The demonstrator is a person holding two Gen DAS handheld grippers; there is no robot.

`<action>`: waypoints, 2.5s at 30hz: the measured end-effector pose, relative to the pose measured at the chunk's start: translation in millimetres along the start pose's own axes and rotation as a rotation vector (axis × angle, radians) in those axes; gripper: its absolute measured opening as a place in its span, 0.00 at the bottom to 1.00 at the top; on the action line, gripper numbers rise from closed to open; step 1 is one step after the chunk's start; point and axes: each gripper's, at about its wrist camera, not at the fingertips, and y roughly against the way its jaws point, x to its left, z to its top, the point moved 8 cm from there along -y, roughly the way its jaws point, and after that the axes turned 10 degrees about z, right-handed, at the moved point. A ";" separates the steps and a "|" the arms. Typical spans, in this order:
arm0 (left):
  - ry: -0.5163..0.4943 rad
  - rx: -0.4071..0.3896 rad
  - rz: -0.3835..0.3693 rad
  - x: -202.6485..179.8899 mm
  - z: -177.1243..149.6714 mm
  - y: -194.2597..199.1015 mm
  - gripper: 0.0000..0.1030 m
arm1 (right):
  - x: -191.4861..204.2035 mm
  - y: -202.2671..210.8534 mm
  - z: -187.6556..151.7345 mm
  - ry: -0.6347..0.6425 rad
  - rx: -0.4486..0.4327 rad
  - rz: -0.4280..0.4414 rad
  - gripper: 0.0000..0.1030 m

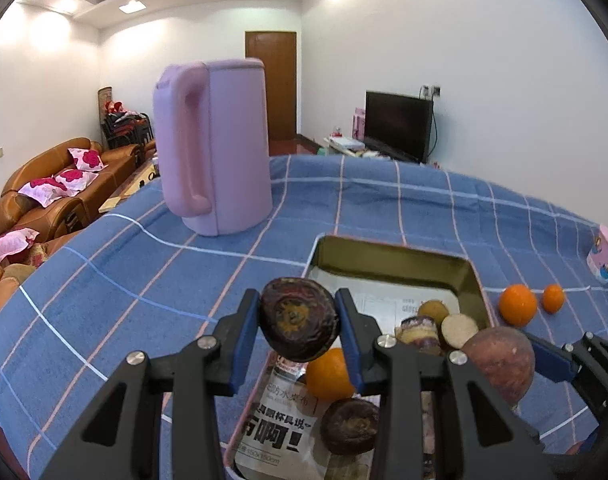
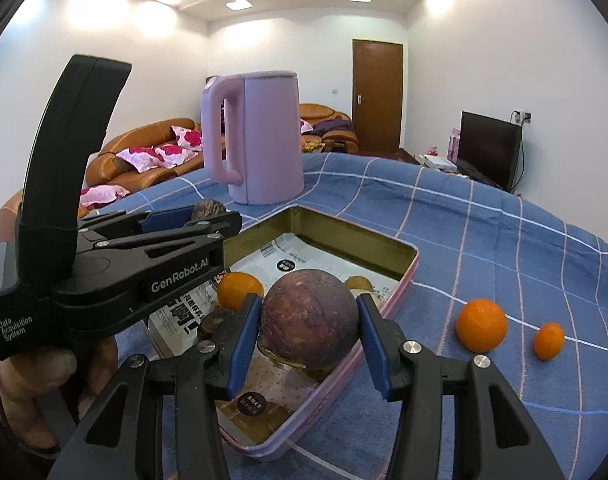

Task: Organize fruits
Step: 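Carry the mangosteen with the left gripper while the right carries the purple fruit over the tin, then open the left gripper over the tin while the right releases the purple fruit there, then reach both grippers to the two oranges on the table and close on them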

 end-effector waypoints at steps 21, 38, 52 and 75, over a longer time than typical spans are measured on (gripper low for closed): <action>-0.026 0.027 0.003 -7.6 -7.0 -3.7 0.56 | 5.4 -8.2 -3.8 0.001 0.051 0.051 0.65; -0.059 -0.037 -0.069 -55.4 5.6 38.8 0.68 | -57.7 55.4 -16.9 -0.028 0.026 -0.098 0.66; -0.212 -0.057 -0.148 -159.5 3.8 49.2 0.71 | -169.7 105.6 -25.8 -0.170 0.023 -0.366 0.66; -0.228 -0.020 -0.131 -178.4 10.9 26.3 0.71 | -222.2 32.6 -46.2 -0.337 0.193 -0.290 0.36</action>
